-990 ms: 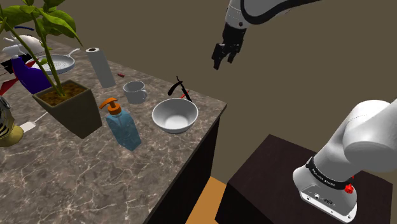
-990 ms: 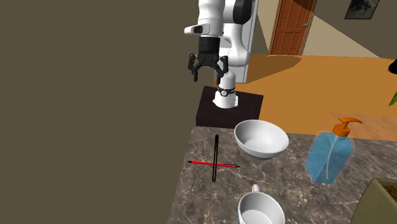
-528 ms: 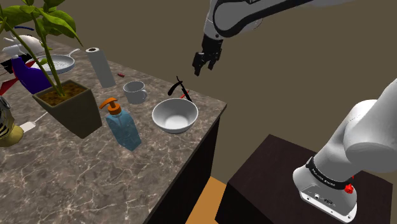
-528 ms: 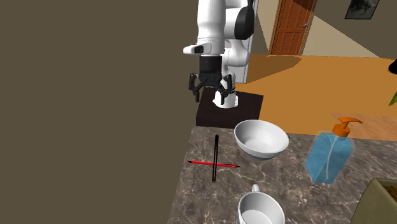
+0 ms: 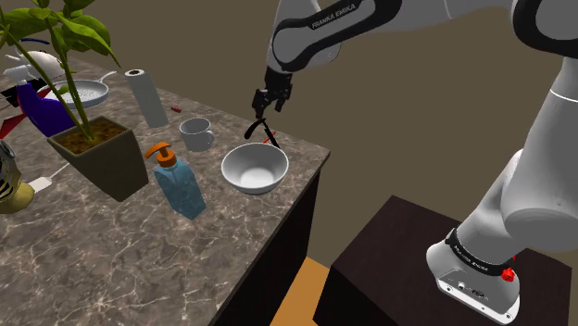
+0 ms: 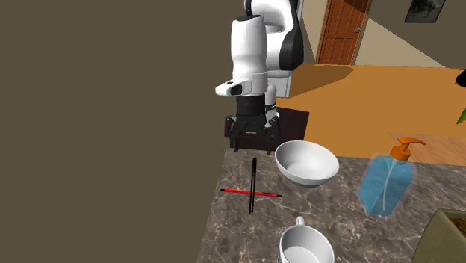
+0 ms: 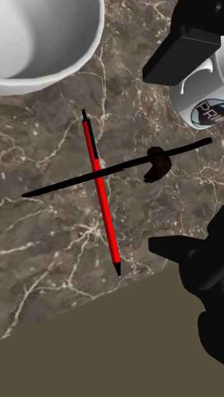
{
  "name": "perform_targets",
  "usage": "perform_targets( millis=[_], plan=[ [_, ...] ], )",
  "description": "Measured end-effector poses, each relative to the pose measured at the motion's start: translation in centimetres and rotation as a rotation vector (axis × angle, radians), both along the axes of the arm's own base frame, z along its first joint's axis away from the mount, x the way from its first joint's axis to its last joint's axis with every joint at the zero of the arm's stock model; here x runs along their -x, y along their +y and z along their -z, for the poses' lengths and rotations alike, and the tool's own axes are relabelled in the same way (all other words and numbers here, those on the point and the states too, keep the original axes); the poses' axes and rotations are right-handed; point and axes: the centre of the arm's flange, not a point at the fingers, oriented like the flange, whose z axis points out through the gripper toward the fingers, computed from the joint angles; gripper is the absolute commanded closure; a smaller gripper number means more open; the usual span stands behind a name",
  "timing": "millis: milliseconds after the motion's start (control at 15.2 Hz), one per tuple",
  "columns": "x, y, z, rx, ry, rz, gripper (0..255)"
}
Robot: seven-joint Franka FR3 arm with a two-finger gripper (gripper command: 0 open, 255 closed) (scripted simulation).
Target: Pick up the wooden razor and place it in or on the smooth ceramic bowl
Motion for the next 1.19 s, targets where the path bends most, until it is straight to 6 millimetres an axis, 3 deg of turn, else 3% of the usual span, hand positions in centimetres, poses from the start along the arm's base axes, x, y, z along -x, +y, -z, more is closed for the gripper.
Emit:
perform_targets(
  millis=[330, 594, 990, 1056, 1188],
  plan=[
    [-1.8, 1.0, 2.2, -0.009, -0.003, -0.01, 0],
    [-2.0, 1.4, 4.2, -0.009, -0.002, -0.01, 0],
    [-2.1, 1.5, 4.5, -0.009, -0.003, -0.01, 0],
    [-2.1, 1.5, 4.5, -0.009, -0.003, -0.01, 255],
    [-2.1, 1.5, 4.5, -0.009, -0.003, -0.01, 255]
  ],
)
